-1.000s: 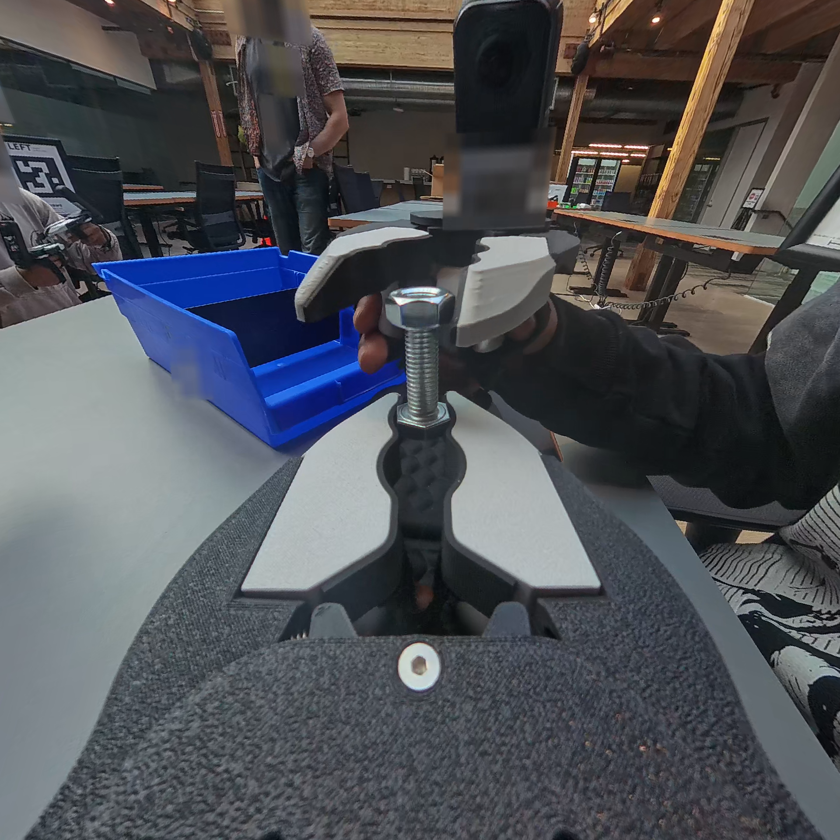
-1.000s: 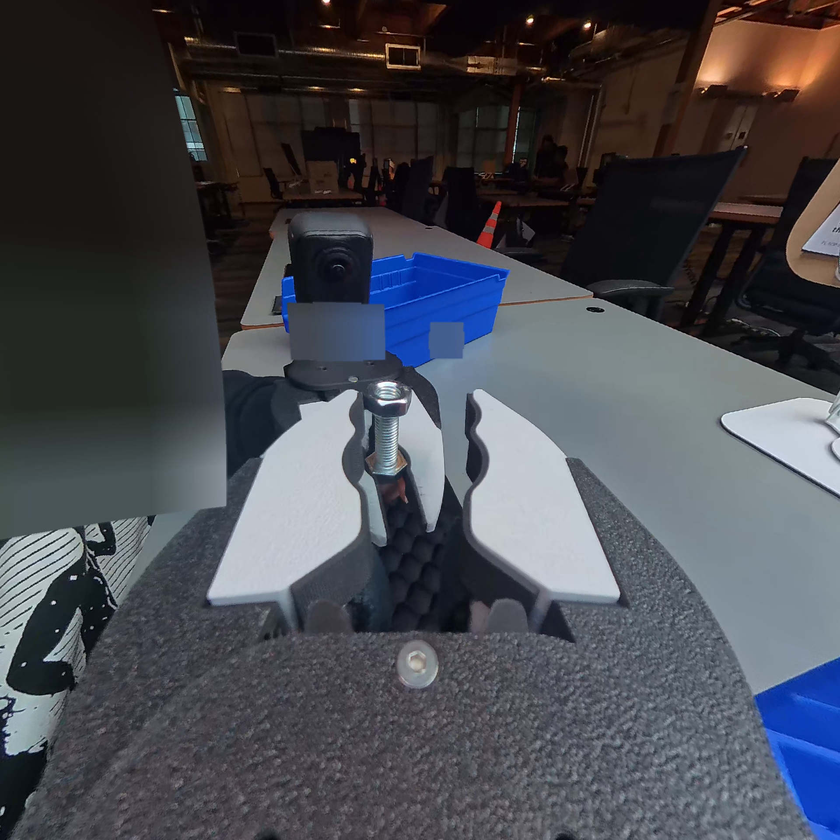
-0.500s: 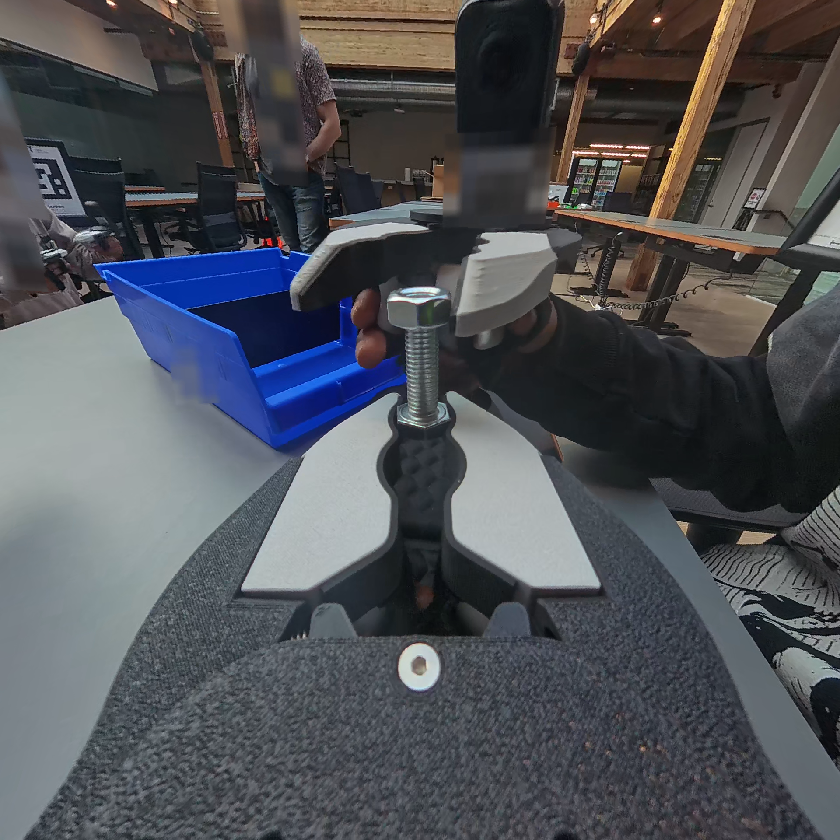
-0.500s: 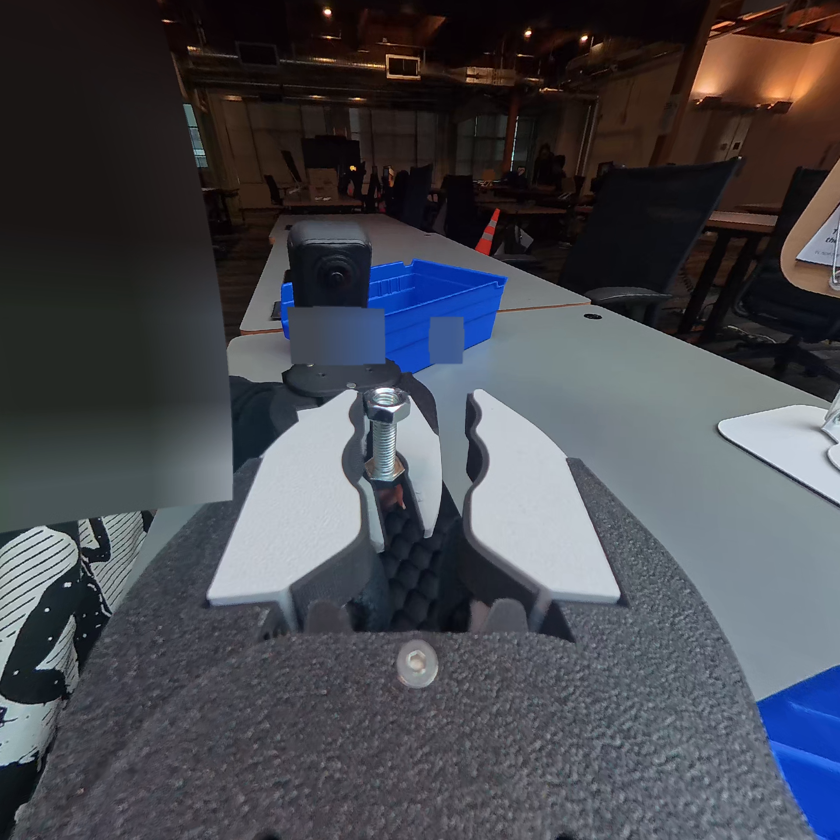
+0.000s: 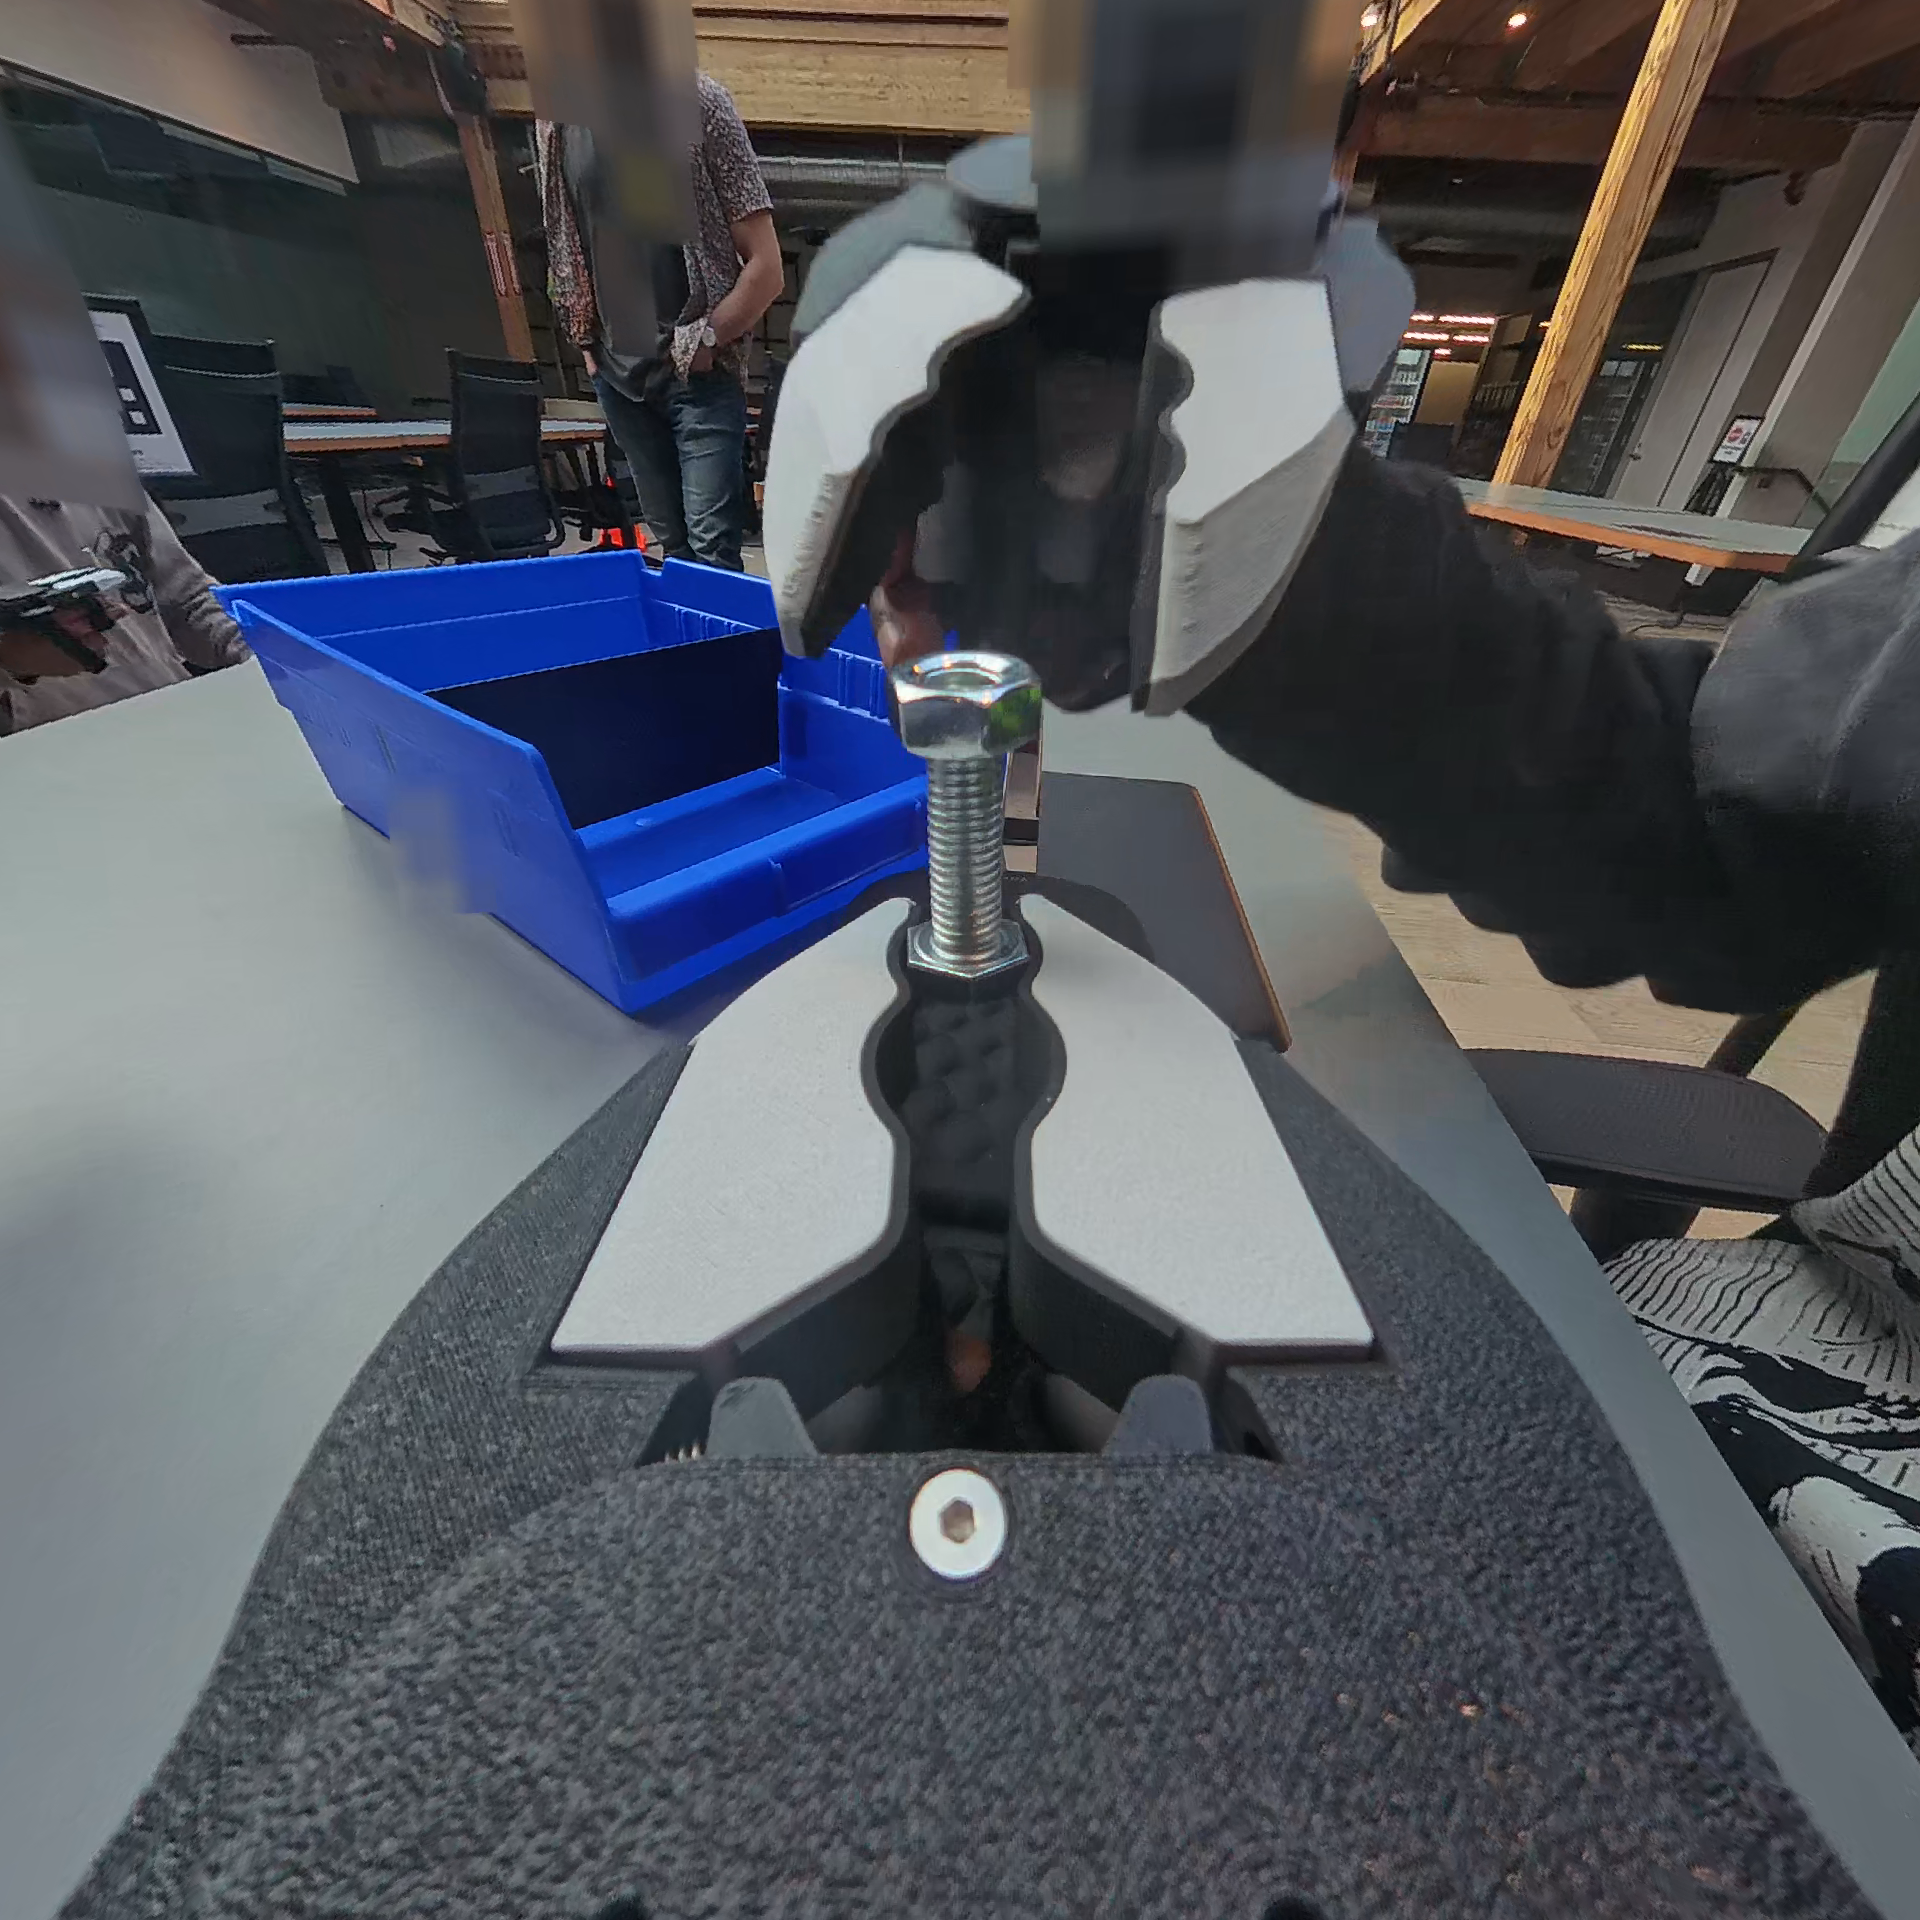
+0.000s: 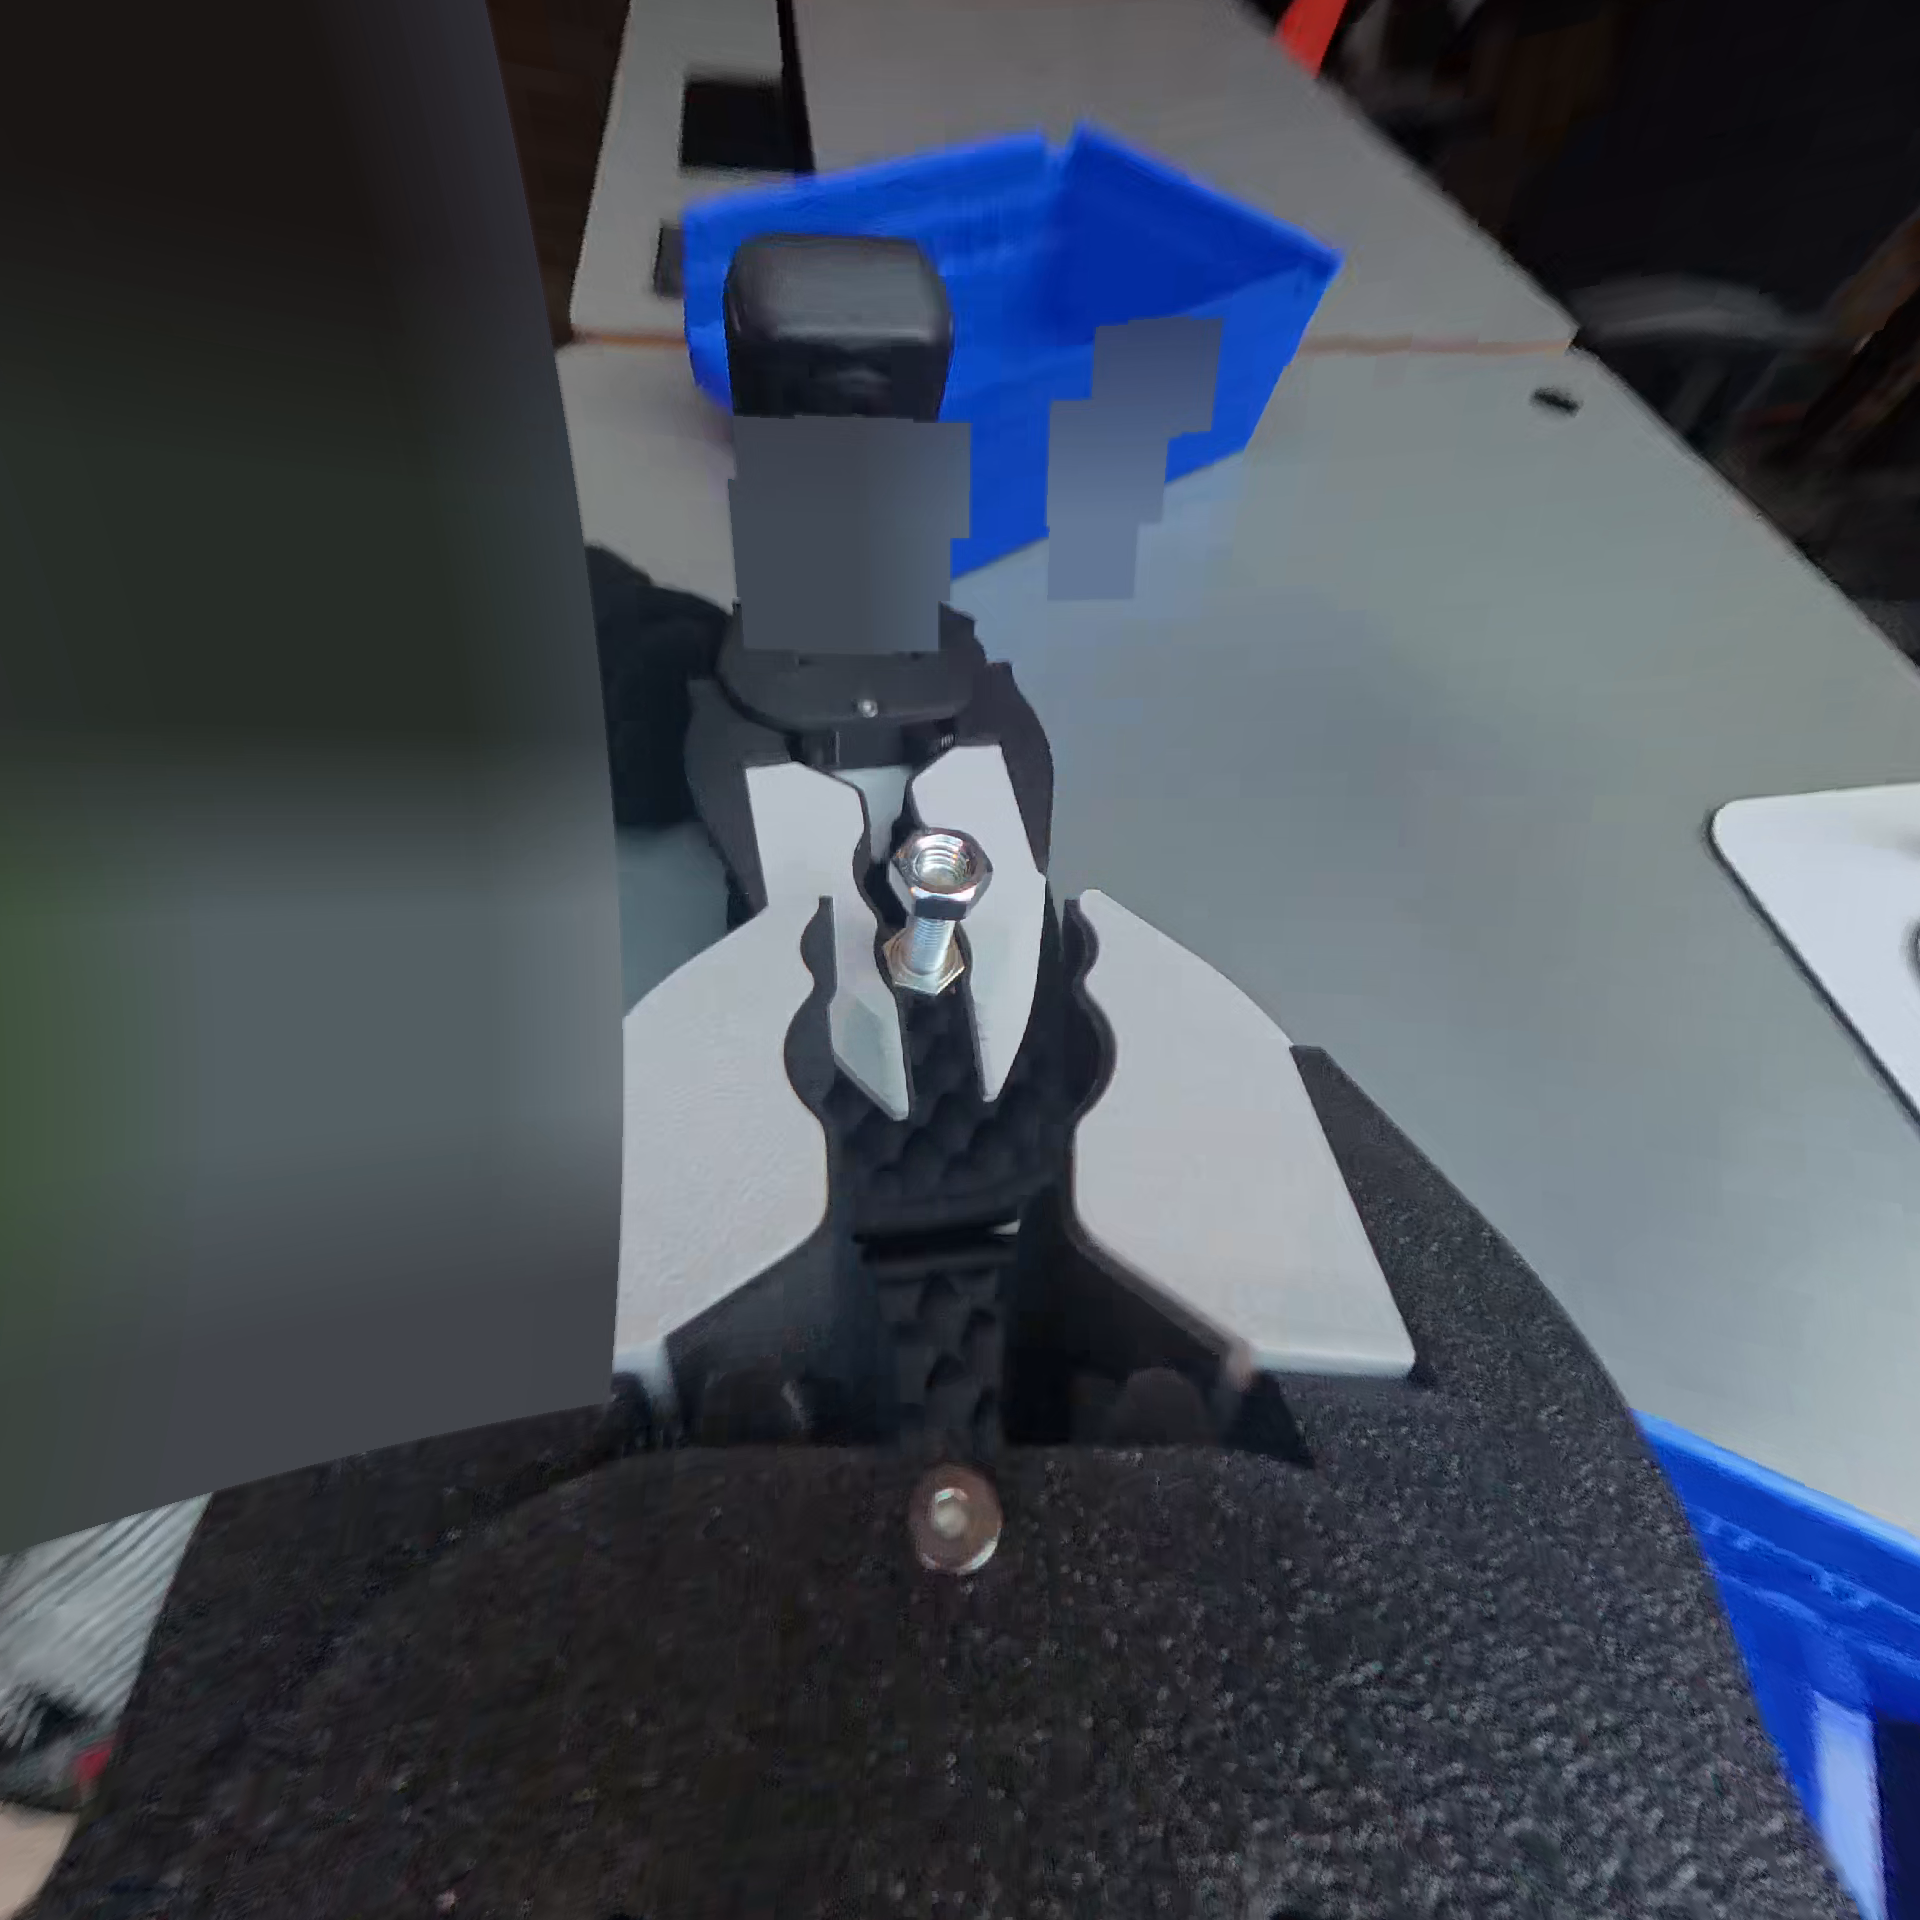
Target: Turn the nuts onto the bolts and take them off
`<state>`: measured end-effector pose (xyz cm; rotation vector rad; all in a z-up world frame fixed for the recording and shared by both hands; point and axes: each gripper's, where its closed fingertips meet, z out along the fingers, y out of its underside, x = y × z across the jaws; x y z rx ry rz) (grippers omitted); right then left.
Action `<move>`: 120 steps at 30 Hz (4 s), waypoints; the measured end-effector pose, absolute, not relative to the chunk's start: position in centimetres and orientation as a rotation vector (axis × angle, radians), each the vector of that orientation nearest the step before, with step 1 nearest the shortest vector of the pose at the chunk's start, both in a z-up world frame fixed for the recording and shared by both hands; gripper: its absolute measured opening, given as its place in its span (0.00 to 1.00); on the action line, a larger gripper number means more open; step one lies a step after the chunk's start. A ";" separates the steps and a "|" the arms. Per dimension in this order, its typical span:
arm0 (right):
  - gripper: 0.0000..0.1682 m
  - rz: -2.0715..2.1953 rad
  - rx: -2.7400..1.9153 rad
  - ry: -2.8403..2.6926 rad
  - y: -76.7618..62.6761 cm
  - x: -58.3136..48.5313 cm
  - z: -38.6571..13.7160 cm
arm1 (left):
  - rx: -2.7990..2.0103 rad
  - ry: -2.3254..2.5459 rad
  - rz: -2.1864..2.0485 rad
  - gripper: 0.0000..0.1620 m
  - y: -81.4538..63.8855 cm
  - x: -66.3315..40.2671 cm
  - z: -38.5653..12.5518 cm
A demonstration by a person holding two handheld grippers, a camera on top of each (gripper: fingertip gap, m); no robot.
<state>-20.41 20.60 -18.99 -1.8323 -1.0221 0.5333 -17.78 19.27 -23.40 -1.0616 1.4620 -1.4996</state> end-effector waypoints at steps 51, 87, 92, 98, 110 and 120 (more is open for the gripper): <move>0.23 -0.091 -2.705 -0.113 26.0 5.9 -31.8 | -1.076 1.452 -1.513 0.09 19.4 -17.7 -23.4; 0.05 0.166 -2.248 -0.844 24.1 -13.2 -17.3 | -1.158 1.434 -1.278 0.22 20.5 -16.8 -24.3; 0.05 -0.011 -2.320 -0.563 26.6 -3.2 -15.7 | -1.164 1.424 -1.283 0.26 20.7 -16.7 -24.3; 0.05 -0.150 -2.401 -0.183 28.2 8.6 -17.0 | -1.181 1.400 -1.288 0.31 21.0 -16.7 -24.2; 0.06 -0.151 -2.591 0.298 29.3 17.8 -27.2 | -1.199 1.381 -1.318 0.34 21.3 -16.7 -24.2; 0.06 -0.142 -2.698 0.365 29.1 19.2 -30.4 | -1.204 1.379 -1.336 0.33 21.3 -16.7 -24.2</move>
